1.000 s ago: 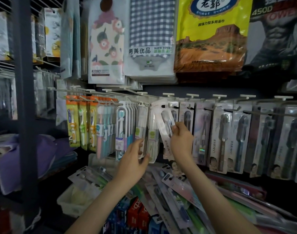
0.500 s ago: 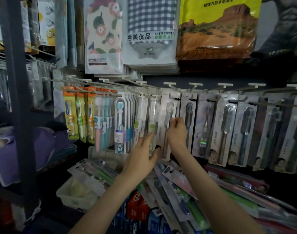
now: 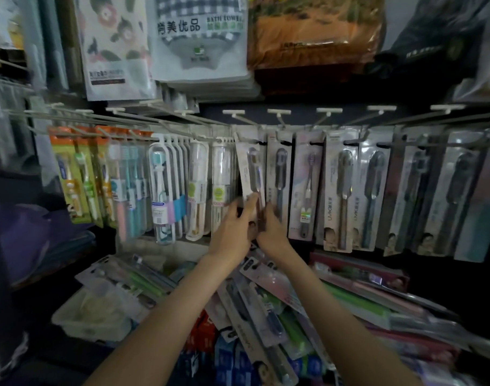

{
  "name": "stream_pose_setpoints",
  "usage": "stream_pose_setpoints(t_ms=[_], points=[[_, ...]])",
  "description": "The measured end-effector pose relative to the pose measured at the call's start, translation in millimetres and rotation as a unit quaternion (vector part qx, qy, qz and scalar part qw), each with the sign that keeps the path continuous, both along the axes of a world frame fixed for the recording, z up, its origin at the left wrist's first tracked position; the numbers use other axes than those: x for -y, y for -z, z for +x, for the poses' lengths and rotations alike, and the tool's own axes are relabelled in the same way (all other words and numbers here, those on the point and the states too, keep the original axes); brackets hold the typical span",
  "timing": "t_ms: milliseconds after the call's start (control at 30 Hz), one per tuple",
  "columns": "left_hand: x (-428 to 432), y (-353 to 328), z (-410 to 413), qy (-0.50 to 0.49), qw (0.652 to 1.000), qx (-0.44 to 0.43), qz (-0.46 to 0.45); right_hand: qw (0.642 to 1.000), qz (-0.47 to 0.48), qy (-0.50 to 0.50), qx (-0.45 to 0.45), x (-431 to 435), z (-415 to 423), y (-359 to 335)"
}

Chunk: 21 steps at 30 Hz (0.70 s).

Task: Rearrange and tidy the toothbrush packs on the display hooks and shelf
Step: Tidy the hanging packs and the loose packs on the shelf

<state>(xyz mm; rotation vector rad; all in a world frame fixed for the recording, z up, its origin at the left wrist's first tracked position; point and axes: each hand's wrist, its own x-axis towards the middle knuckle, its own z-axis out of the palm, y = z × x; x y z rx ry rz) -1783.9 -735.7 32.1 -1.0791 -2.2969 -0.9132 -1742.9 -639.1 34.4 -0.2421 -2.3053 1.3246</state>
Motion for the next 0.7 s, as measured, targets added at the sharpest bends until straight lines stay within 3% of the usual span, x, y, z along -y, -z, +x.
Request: stream_pose_setpoints(t_ms=[167, 500, 600, 700], points=[[1, -1, 2, 0.0, 1.0, 0.025, -0.002, 0.994, -0.082, -0.074, 0.006, -3, 2, 3], [0, 1, -8, -0.034, 0.998, 0.016, 0.054, 0.994, 0.035, -0.103, 0.007, -2, -3, 18], [-3, 2, -6, -0.04, 0.998, -0.001, 0.048, 0.994, 0.103, -0.04, -0.02, -3, -1, 18], [-8, 4, -1, -0.061, 0.996, -0.064, 0.031, 0.983, 0.133, 0.057, -0.113, -11, 9, 19]])
